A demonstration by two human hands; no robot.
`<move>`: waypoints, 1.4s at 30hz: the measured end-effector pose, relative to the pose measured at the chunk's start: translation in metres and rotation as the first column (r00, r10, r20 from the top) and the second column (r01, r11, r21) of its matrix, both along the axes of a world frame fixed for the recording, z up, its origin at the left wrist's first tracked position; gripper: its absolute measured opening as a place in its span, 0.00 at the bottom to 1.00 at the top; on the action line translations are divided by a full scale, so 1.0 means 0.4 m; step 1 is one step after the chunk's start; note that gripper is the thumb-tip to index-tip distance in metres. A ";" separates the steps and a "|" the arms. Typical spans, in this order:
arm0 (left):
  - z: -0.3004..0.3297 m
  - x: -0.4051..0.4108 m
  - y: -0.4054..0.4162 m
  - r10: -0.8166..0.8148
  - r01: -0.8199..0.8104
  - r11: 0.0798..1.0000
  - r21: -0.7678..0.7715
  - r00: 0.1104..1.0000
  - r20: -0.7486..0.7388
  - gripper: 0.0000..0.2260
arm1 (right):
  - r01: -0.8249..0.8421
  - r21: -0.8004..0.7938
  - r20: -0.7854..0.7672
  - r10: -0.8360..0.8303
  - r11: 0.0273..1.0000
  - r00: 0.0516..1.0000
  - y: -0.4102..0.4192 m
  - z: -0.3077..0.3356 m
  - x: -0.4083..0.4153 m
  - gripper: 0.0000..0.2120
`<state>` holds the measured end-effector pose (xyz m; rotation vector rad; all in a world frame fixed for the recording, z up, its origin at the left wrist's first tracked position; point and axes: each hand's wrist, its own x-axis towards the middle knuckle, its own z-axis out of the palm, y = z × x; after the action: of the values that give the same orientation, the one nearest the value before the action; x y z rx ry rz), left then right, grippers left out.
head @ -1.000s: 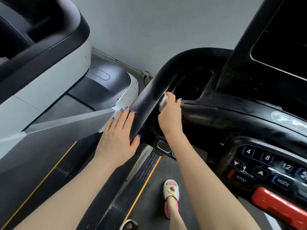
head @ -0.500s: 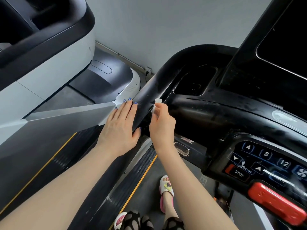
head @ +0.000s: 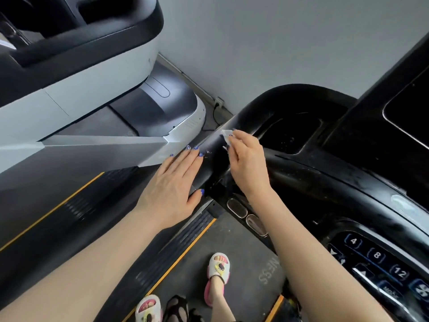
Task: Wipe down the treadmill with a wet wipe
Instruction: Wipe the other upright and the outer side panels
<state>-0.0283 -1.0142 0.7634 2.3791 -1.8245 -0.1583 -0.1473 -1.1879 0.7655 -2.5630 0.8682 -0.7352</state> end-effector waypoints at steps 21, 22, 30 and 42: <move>-0.005 0.003 0.004 -0.012 0.012 0.999 -0.040 1.000 0.002 0.33 | -0.061 0.073 -0.498 0.090 0.995 0.862 -0.034 0.001 -0.009 0.37; -0.003 0.004 0.003 -0.016 0.016 0.999 -0.039 1.000 0.003 0.33 | -0.057 0.088 -0.498 0.093 0.994 0.862 -0.007 -0.002 -0.038 0.37; -0.009 0.006 0.071 -0.018 0.019 0.998 -0.055 1.000 0.005 0.32 | -0.146 0.081 -0.373 0.165 0.986 0.913 0.020 -0.030 -0.094 0.41; -0.015 0.003 0.072 0.012 -0.011 1.000 -0.011 0.999 0.049 0.33 | -0.126 0.035 -0.529 0.125 0.991 0.839 -0.156 0.025 0.134 0.31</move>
<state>-0.0270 -0.9854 0.7573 2.4069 -1.8277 -0.0892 -0.0939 -1.2504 0.7754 -2.8356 0.8304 0.0337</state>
